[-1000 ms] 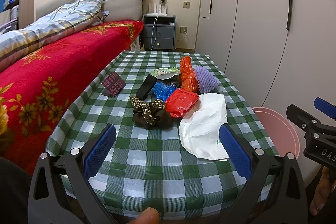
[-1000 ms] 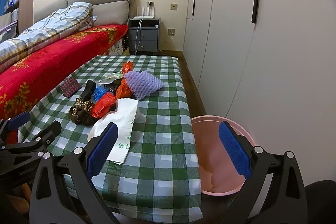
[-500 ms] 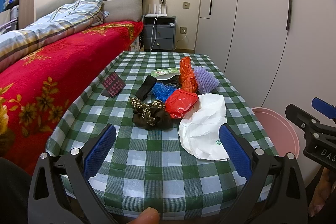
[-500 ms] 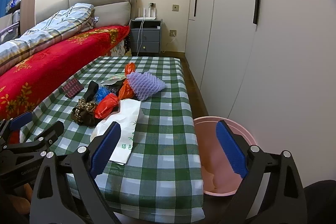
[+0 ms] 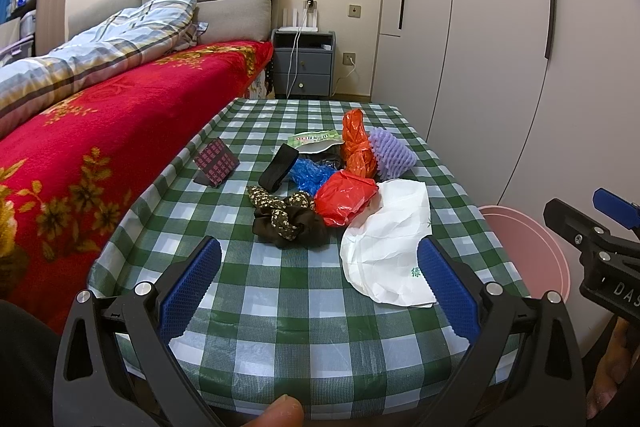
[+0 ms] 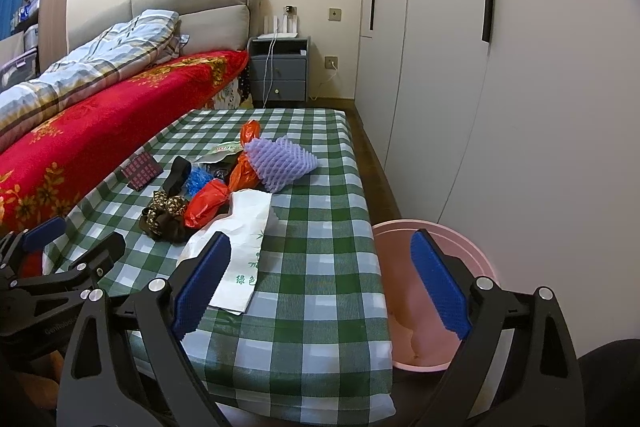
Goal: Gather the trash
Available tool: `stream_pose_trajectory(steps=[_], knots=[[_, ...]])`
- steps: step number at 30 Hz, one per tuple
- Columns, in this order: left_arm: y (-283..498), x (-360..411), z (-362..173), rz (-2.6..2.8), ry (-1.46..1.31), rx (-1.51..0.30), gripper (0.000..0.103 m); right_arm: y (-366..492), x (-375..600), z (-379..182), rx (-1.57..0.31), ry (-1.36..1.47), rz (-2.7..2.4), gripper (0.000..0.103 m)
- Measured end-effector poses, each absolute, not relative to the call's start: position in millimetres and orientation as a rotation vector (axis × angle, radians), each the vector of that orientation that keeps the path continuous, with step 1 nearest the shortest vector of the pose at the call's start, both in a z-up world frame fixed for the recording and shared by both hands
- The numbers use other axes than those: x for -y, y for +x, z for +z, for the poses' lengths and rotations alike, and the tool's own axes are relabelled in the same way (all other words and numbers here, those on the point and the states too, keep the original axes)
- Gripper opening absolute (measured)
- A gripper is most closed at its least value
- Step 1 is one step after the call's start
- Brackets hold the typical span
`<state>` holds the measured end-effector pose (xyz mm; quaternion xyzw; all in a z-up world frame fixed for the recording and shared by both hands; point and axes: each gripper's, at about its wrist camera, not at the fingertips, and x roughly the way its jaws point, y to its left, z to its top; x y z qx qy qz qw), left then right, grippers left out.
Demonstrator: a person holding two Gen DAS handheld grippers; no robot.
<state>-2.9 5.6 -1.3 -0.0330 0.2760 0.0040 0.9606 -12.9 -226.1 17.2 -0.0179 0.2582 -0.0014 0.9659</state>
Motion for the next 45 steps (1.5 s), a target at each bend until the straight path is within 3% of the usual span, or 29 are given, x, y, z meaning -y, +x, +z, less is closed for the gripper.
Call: stream_pose_trajectory(steps=[12,17,20,24,29,35,45], knots=[[-2.2,-3.3,-2.6,0.009,-0.067,-0.560,0.095,-13.1,225.7,15.8,-0.533,-0.023,0.006,0.090],[1.7,-1.6,2.4,0.006,-0.072,-0.570,0.095,-7.2,228.6,10.3,-0.563,0.021,0.022,0.083],[6.1,-2.4,2.3,0.014,-0.079,-0.573,0.095,-0.3,227.6,6.6,-0.574,0.032,0.044,0.076],[16.1,-7.7,-1.7,0.047,-0.103,-0.578,0.095,12.7,223.7,0.4,-0.592,0.049,0.094,0.056],[34.9,-14.3,-12.5,0.063,-0.122,-0.618,0.073,31.0,219.0,-8.9,-0.617,0.087,0.161,0.035],[59.1,-26.2,-25.0,0.065,-0.192,-0.647,0.055,57.6,213.9,-23.8,-0.651,0.148,0.195,0.034],[95.4,-41.8,-49.9,0.122,-0.275,-0.710,0.053,96.8,213.8,-57.9,-0.759,0.225,0.201,0.040]])
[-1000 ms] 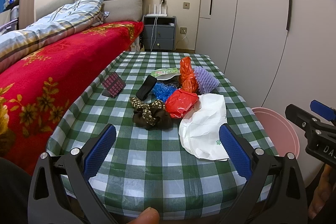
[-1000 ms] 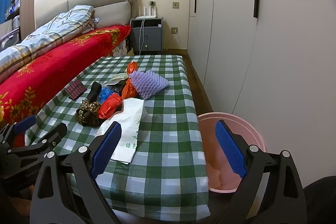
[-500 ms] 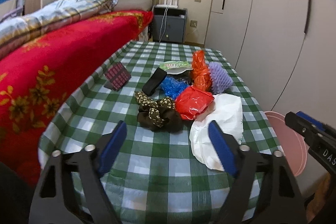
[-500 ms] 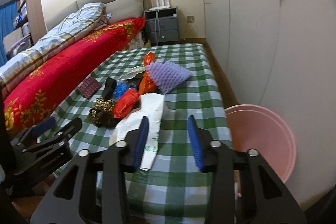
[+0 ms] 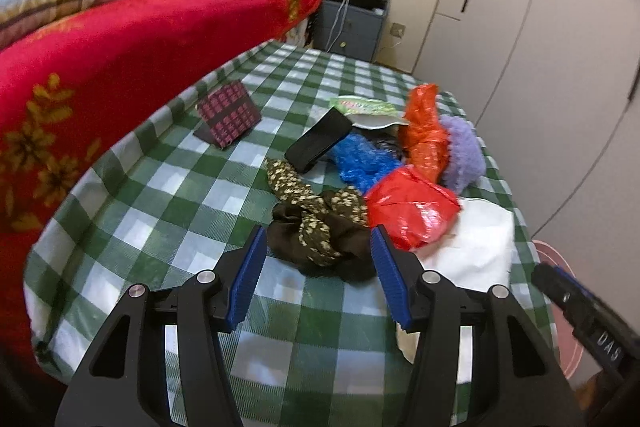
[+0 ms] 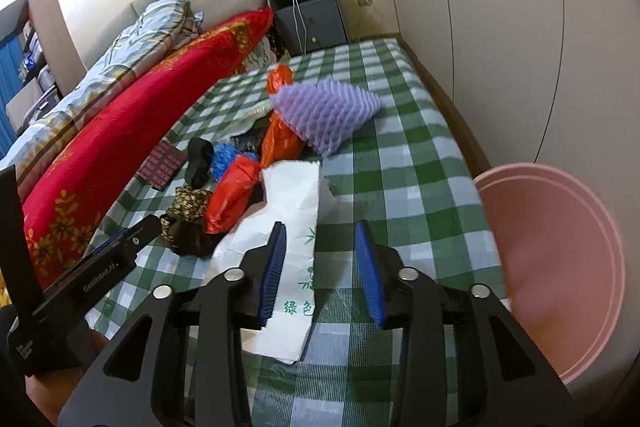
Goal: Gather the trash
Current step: 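Grasp the white printed bag with the right tool while the left grasps the patterned cloth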
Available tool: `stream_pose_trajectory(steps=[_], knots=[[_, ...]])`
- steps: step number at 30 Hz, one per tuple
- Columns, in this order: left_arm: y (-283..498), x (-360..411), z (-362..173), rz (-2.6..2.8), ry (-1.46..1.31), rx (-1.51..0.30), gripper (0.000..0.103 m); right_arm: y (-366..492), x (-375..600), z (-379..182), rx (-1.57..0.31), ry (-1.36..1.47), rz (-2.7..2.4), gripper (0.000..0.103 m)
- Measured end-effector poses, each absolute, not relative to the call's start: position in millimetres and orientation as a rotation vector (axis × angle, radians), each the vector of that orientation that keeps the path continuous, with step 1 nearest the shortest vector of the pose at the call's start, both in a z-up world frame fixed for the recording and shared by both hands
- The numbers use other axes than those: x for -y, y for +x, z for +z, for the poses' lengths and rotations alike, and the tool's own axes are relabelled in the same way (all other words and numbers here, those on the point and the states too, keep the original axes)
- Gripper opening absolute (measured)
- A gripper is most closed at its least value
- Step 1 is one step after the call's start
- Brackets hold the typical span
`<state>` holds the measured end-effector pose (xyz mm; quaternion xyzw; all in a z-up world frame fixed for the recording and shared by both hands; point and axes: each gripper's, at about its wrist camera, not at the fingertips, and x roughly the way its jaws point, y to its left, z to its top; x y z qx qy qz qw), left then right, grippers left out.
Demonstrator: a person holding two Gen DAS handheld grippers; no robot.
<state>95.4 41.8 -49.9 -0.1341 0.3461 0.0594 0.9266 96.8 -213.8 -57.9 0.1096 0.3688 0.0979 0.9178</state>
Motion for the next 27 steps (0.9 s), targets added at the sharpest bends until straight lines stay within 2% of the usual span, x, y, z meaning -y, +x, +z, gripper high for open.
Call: stream_pose_trajectory(steps=[5,13,16,18,21,27], knots=[[108.0,-44.4,-57.2,0.119,-0.303,-0.726,0.053,109.8,209.8,-73.0,-0.802,0.254,0.230,0.046],[121.4,-44.6,-69.5,0.105,-0.351,-0.775,0.053,118.5,203.0,-88.3,-0.853,0.277,0.264,0.047],[121.5,-43.9,-70.2,0.095,-0.351,-0.775,0.047,118.1,198.5,-88.8,-0.854,0.268,0.286,0.045],[121.7,-43.2,-70.5,0.082,-0.355,-0.774,0.043,117.3,196.2,-88.1,-0.853,0.262,0.306,0.035],[120.8,-42.0,-70.9,0.073,-0.359,-0.775,0.036,114.4,195.0,-84.5,-0.841,0.261,0.322,0.026],[117.7,-42.8,-67.2,0.076,-0.352,-0.765,0.022,106.4,192.0,-67.8,-0.792,0.251,0.362,0.015]])
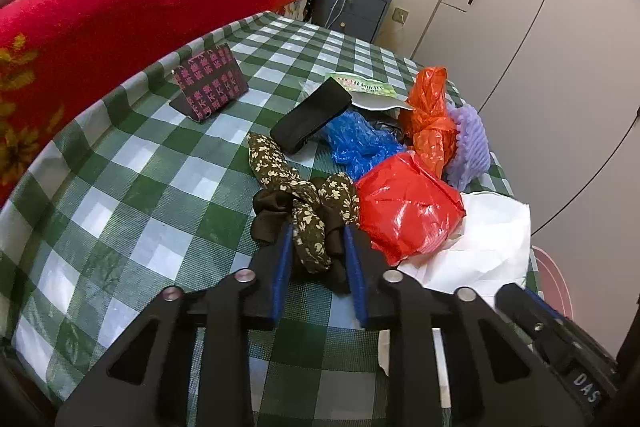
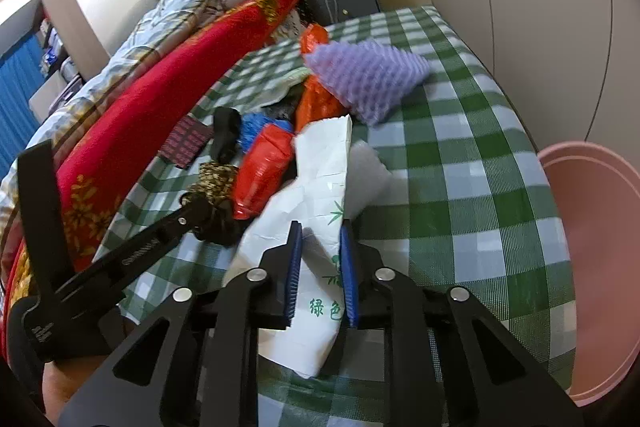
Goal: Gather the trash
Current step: 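Grasp the white printed bag with the right tool while the left grasps the patterned cloth, then lift the white bag with the right tool toward the bin while the left carries the cloth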
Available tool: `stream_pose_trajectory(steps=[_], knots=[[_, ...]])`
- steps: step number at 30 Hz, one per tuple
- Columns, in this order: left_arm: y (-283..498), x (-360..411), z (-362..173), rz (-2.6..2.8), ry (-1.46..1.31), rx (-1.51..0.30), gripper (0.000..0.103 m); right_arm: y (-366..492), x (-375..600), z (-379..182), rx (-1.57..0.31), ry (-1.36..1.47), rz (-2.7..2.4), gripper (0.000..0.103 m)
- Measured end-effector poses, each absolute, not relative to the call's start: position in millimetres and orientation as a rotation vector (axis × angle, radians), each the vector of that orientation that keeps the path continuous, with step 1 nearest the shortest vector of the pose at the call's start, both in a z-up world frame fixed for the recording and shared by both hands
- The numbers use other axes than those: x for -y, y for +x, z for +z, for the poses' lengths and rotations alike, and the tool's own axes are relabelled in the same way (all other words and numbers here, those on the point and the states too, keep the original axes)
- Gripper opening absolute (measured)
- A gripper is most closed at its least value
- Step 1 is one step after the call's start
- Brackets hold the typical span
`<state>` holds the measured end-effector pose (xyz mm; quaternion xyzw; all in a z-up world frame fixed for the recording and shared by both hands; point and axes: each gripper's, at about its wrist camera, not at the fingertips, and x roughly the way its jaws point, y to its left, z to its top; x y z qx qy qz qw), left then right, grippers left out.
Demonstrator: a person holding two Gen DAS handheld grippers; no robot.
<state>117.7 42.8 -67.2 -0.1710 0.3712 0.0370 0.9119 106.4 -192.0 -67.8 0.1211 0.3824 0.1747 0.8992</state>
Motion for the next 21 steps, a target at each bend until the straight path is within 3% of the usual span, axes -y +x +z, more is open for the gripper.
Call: stream_pose_trajectory(steps=[2,8,21], knots=[[115.5,-43.5,-64.5,0.080,-0.349,-0.757,0.011,102.8,189.8,-59.1,-0.766,0.237,0.374,0.012],[108.9,-43.9,-54.2,0.087,-0.335,-0.726,0.009,89.3,188.1,-35.0,-0.696,0.197,0.390,0.004],[70.5,-39.6,-21.7,0.068,-0.294,-0.628,0.009,46.7,203.7,9.8,-0.564,0.176,0.385,0.003]])
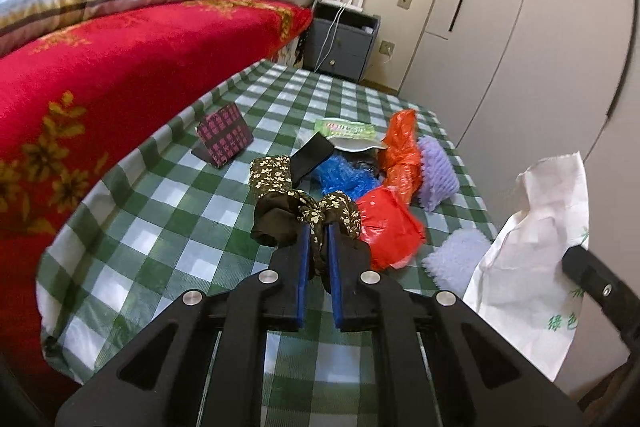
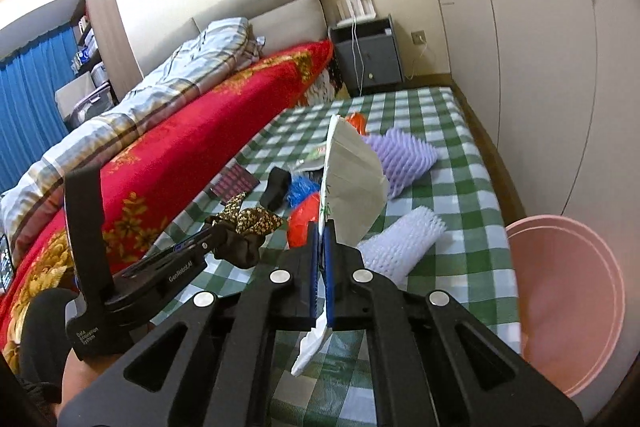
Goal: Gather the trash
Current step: 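Lift the white bag with the right tool toward the bin while the left carries the cloth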
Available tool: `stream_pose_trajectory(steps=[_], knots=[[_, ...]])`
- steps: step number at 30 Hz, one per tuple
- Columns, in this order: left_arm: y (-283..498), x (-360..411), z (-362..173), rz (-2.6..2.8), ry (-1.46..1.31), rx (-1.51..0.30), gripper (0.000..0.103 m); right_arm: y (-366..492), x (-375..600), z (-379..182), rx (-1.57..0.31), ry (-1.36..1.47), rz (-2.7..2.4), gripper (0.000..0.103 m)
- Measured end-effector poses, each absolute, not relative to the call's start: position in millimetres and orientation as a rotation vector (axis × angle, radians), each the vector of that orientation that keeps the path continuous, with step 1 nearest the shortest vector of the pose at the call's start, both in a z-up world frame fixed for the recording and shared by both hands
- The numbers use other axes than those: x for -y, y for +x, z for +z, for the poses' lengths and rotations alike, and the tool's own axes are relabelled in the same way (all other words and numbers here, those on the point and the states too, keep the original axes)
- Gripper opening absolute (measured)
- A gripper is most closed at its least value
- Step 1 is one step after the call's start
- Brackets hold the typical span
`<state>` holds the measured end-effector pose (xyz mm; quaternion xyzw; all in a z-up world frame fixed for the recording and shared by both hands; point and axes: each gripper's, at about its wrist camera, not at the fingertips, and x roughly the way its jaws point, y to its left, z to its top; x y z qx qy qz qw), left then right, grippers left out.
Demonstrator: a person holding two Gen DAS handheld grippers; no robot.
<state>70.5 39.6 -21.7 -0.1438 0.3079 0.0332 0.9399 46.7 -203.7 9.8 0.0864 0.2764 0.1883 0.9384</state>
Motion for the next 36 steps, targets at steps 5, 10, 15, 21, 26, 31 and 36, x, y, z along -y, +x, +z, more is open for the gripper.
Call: stream_pose_trajectory(steps=[5,10,15,21,26,31,36], knots=[[58.1,-29.9,-10.8,0.035,-0.256,-0.600,0.009,29.2,213.4,30.0,-0.512,0.136,0.349,0.003],[49.1,-18.6,-2.1,-0.005,-0.231,-0.579,0.009,17.7,227.8,39.0,-0.503,0.117,0.291,0.003],[42.3,-3.5,4.3,-0.051,-0.203,-0.562,0.009,6.7,243.8,53.7,-0.473,0.058,0.216,0.003],[36.7,23.1,9.1,-0.117,-0.173,-0.547,0.009,0.3,272.9,71.7,-0.442,0.023,0.140,0.003],[35.3,47.6,11.1,-0.174,-0.146,-0.536,0.009,-1.7,309.6,79.5,-0.457,0.020,0.077,0.003],[37.3,79.2,12.9,-0.239,-0.114,-0.523,0.009,-1.3,347.2,87.8,-0.458,0.016,0.024,0.003],[44.2,118.5,9.7,-0.319,-0.075,-0.518,0.009,3.2,382.6,86.9,-0.463,0.092,-0.019,0.003]])
